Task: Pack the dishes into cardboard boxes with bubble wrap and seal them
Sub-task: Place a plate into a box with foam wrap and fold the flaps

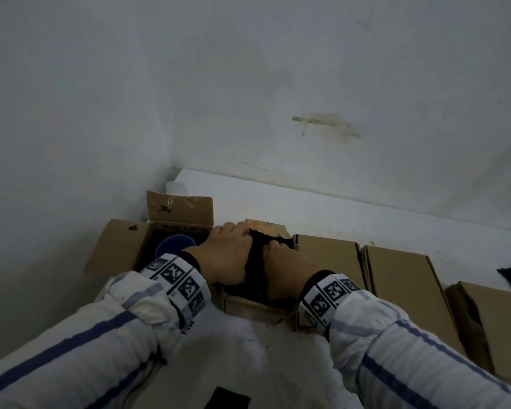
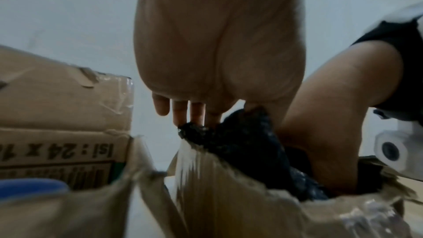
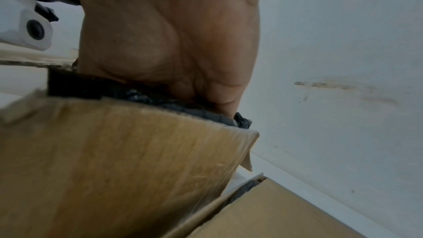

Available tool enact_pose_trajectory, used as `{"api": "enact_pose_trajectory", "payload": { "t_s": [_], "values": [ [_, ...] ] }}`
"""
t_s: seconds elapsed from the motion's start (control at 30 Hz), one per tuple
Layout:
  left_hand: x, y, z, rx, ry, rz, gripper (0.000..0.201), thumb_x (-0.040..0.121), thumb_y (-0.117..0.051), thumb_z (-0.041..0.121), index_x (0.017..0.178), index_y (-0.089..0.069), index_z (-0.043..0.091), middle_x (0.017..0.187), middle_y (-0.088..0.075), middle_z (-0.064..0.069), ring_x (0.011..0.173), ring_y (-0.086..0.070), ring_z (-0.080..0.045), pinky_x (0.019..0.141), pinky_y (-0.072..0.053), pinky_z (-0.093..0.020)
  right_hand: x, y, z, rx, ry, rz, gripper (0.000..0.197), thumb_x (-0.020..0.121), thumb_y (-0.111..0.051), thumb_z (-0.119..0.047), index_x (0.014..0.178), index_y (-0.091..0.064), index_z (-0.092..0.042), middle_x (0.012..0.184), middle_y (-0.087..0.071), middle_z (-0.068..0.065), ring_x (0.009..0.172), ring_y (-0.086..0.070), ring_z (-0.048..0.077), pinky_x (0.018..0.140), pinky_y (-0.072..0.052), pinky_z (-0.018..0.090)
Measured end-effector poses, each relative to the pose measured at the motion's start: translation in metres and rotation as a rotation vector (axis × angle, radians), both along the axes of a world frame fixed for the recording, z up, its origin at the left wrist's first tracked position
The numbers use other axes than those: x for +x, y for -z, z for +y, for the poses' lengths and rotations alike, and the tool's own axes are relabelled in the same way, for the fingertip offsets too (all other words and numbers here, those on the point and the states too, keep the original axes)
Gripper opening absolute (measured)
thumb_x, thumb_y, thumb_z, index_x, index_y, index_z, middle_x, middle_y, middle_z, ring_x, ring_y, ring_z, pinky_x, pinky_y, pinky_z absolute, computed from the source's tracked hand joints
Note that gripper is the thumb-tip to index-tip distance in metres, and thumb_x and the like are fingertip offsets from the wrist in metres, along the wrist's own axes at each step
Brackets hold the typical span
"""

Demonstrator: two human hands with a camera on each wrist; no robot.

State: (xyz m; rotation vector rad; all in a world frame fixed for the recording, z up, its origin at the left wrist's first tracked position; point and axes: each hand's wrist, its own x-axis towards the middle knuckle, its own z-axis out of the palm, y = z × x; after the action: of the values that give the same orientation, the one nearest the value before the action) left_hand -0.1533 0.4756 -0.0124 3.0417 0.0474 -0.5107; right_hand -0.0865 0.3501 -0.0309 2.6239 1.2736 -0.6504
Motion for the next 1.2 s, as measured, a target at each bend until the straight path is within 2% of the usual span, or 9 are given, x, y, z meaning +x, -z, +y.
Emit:
{"api": "enact_pose_trajectory", "payload": {
  "t_s": [0.13, 0.3, 0.53, 0.73, 0.87, 0.97, 1.07, 1.13, 1.2],
  "values": [
    [-0.003, -0.001, 0.005, 0.037, 0.053, 0.084, 0.047, 0.082, -0.062, 0.029, 0.121, -0.047, 0.008, 0.129, -0.034, -0.013, 0.12, -0.036, -0.033, 0.103, -0.029, -0.042, 0.0, -0.003, 0.0, -0.003, -0.016, 0.002, 0.063, 0.076, -0.07, -0.032, 0.126, -0.041, -0.009, 0.116, -0.042, 0.015, 0.099, -0.049, 0.028, 0.078, -0.047, 0.035],
    [-0.005, 0.015, -0.012, 0.239, 0.105, 0.054, 0.043, 0.093, -0.043, 0.018, 0.133, -0.045, 0.002, 0.143, -0.036, -0.019, 0.139, -0.02, -0.034, 0.116, 0.002, -0.052, -0.002, -0.008, -0.004, -0.027, -0.073, -0.002, 0.062, 0.08, -0.067, -0.032, 0.129, -0.039, -0.008, 0.121, -0.038, 0.015, 0.107, -0.044, 0.029, 0.086, -0.046, 0.036],
    [0.0, 0.017, -0.019, 0.203, 0.006, -0.051, 0.039, 0.099, -0.032, 0.017, 0.131, -0.048, 0.003, 0.143, -0.042, -0.016, 0.137, -0.029, -0.03, 0.113, -0.003, -0.045, 0.016, -0.046, -0.018, -0.062, -0.142, 0.03, 0.058, 0.082, -0.065, -0.032, 0.13, -0.043, -0.009, 0.131, -0.04, 0.013, 0.112, -0.047, 0.027, 0.091, -0.044, 0.033],
    [0.008, 0.014, -0.019, 0.288, 0.166, 0.055, 0.033, 0.092, -0.04, 0.014, 0.123, -0.047, 0.005, 0.12, -0.05, -0.017, 0.117, -0.046, -0.032, 0.117, 0.01, -0.053, 0.001, -0.024, -0.012, -0.185, -0.188, -0.035, 0.07, 0.09, -0.059, -0.028, 0.144, -0.023, -0.003, 0.137, -0.034, 0.017, 0.121, -0.041, 0.031, 0.109, -0.029, 0.039],
    [0.005, 0.013, -0.016, 0.197, 0.134, 0.029, 0.037, 0.089, -0.046, 0.014, 0.126, -0.043, 0.006, 0.128, -0.041, -0.015, 0.121, -0.041, -0.033, 0.116, 0.007, -0.047, -0.001, -0.006, -0.008, -0.088, -0.204, -0.127, 0.051, 0.088, -0.056, -0.027, 0.131, -0.039, -0.005, 0.124, -0.045, 0.015, 0.109, -0.046, 0.029, 0.104, -0.032, 0.04],
    [0.005, 0.009, -0.011, -0.024, 0.07, 0.075, 0.05, 0.083, -0.058, 0.015, 0.127, -0.036, 0.009, 0.129, -0.038, -0.014, 0.125, -0.037, -0.033, 0.118, -0.001, -0.046, 0.007, -0.002, -0.01, -0.067, -0.2, -0.151, 0.058, 0.084, -0.057, -0.036, 0.132, -0.039, -0.009, 0.126, -0.046, 0.012, 0.116, -0.045, 0.029, 0.112, -0.02, 0.05],
    [0.009, 0.013, -0.005, -0.252, -0.062, 0.202, 0.088, 0.077, -0.068, 0.037, 0.145, -0.015, 0.018, 0.144, -0.028, -0.011, 0.137, -0.023, -0.035, 0.119, -0.006, -0.049, 0.011, -0.001, -0.014, -0.057, -0.164, -0.129, 0.066, 0.083, -0.056, -0.042, 0.138, -0.035, -0.013, 0.133, -0.043, 0.009, 0.127, -0.036, 0.032, 0.113, -0.012, 0.058],
    [0.013, 0.018, -0.003, -0.196, -0.06, 0.244, 0.106, 0.072, -0.07, 0.053, 0.15, -0.003, 0.026, 0.15, -0.021, -0.008, 0.14, -0.016, -0.039, 0.117, -0.012, -0.054, 0.014, -0.005, -0.018, -0.039, -0.166, -0.096, 0.067, 0.082, -0.057, -0.047, 0.138, -0.037, -0.016, 0.132, -0.045, 0.007, 0.127, -0.037, 0.03, 0.112, -0.013, 0.057],
    [0.017, 0.023, -0.003, -0.132, -0.042, 0.228, 0.104, 0.068, -0.074, 0.054, 0.148, -0.012, 0.028, 0.148, -0.023, -0.009, 0.139, -0.017, -0.043, 0.114, -0.017, -0.057, 0.019, -0.012, -0.022, 0.042, -0.138, -0.026, 0.07, 0.08, -0.062, -0.046, 0.14, -0.036, -0.019, 0.133, -0.043, 0.006, 0.126, -0.038, 0.028, 0.113, -0.017, 0.053]
  ]
}}
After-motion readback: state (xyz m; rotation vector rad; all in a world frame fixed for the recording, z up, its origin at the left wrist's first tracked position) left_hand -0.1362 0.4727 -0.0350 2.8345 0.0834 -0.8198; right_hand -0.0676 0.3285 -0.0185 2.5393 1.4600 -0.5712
